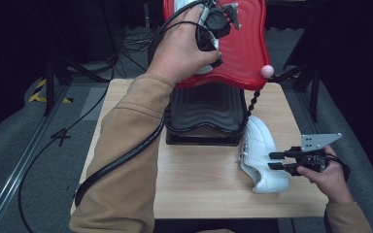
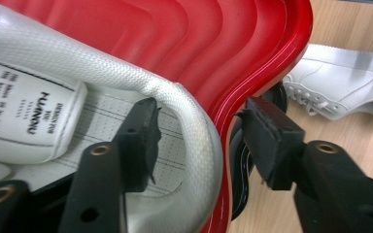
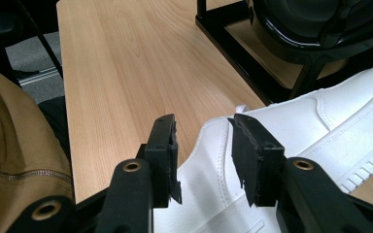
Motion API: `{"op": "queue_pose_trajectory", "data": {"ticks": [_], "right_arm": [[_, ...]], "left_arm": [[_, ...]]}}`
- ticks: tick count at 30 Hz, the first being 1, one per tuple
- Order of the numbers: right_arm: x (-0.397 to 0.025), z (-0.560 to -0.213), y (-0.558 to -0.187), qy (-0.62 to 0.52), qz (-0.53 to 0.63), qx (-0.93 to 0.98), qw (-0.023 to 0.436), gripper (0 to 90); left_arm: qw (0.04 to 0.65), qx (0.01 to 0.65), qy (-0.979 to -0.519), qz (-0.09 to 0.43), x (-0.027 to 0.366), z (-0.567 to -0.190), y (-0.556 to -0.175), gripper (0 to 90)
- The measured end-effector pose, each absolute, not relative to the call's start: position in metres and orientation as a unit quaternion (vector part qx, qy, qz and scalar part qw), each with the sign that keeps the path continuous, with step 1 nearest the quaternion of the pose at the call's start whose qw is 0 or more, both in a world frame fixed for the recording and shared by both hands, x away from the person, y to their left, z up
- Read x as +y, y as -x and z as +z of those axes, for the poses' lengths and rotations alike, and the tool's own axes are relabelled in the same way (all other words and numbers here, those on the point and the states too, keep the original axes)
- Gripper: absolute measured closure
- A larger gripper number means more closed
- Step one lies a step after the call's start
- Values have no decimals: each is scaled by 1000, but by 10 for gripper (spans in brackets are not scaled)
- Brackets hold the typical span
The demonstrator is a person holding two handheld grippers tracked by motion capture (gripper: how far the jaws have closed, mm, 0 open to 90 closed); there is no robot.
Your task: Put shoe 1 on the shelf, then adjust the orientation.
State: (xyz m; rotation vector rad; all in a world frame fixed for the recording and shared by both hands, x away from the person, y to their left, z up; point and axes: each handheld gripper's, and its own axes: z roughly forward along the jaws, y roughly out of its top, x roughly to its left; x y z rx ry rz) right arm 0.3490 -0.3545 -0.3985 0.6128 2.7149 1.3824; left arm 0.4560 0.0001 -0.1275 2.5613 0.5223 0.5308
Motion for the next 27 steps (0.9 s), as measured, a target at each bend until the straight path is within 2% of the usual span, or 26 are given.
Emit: {"op": "queue_pose_trajectory", "data": {"ticks": [9,13,27], "right_arm": [[-353,-397,-348,-194,445,874,18,619],[-352,-397,-348,-194,443,875,19,619],[-349,-399,-349,-191,440,877,18,619]], "left_arm": [[273,183,-924,195,10,-110,-434,378],[306,178,-912,206,17,-105,-423,381],[392,138,-900,131,27,-134,-400,382]]}}
